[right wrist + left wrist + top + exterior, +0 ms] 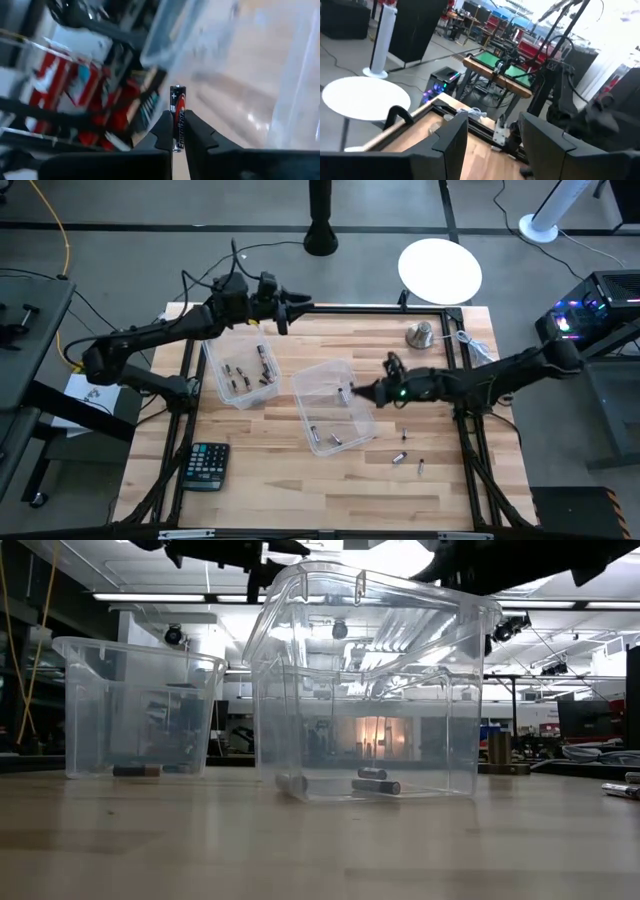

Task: Sort batteries
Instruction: Put the silver battery into the right transparent bin

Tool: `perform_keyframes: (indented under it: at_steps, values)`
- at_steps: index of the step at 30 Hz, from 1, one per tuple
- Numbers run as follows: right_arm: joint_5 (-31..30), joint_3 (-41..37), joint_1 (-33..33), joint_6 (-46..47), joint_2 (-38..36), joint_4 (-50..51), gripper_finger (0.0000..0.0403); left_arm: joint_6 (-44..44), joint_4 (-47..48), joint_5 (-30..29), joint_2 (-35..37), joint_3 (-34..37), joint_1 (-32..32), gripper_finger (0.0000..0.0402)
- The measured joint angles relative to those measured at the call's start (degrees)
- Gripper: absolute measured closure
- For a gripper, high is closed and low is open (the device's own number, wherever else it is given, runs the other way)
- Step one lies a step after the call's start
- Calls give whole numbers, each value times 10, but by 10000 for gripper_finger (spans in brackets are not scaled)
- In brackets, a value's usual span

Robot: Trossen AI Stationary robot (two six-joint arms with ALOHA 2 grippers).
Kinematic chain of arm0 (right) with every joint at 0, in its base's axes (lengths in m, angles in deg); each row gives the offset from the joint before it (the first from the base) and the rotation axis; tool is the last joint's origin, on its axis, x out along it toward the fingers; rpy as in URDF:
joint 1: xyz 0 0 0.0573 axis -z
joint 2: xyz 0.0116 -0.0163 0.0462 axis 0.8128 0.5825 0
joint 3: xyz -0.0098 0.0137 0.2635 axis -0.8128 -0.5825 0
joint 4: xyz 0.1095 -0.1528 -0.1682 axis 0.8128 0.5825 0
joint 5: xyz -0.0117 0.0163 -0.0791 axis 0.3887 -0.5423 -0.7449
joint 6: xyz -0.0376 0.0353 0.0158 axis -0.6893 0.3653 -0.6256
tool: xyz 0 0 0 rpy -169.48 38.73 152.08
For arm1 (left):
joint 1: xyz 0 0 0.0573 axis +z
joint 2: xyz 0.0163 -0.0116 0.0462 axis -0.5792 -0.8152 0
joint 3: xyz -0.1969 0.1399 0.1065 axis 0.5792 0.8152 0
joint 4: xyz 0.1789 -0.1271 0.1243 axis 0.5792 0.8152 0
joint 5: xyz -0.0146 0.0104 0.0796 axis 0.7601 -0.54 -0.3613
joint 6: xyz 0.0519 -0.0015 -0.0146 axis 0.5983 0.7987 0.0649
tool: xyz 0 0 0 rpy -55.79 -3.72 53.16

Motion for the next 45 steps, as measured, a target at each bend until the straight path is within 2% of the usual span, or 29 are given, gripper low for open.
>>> perform_keyframes:
  at_steps: [3,6,11,13,15,17,21,23,27,31,38,45]
  values:
    - [30,29,-8,10,36,45,365,-25,-12,0,-13,0,-4,233]
    - [49,93,-8,-42,57,137,318,-39,-16,0,-19,0,-7,233]
    - [45,250,-8,-191,72,412,239,-40,-18,1,-20,0,-13,233]
    - [31,313,-8,-205,75,538,219,-35,-18,2,-20,0,-14,233]
    - [13,353,-15,-160,75,660,207,-28,-16,2,-20,0,-14,233]
    - [-3,373,-35,-68,72,754,205,-20,-13,2,-20,0,-14,233]
    - [-3,357,-109,141,69,878,207,0,-13,3,-20,0,-14,233]
    - [1,327,-153,250,70,892,208,8,-13,10,-20,0,-14,233]
    - [41,237,-209,439,71,830,208,21,-13,12,-20,0,-13,233]
    - [71,142,-213,535,71,723,208,30,-13,12,-20,0,-13,233]
    - [77,35,-173,578,71,616,208,30,-13,14,-20,0,-13,233]
    - [98,7,-143,538,81,575,208,26,-13,19,-20,0,-13,233]
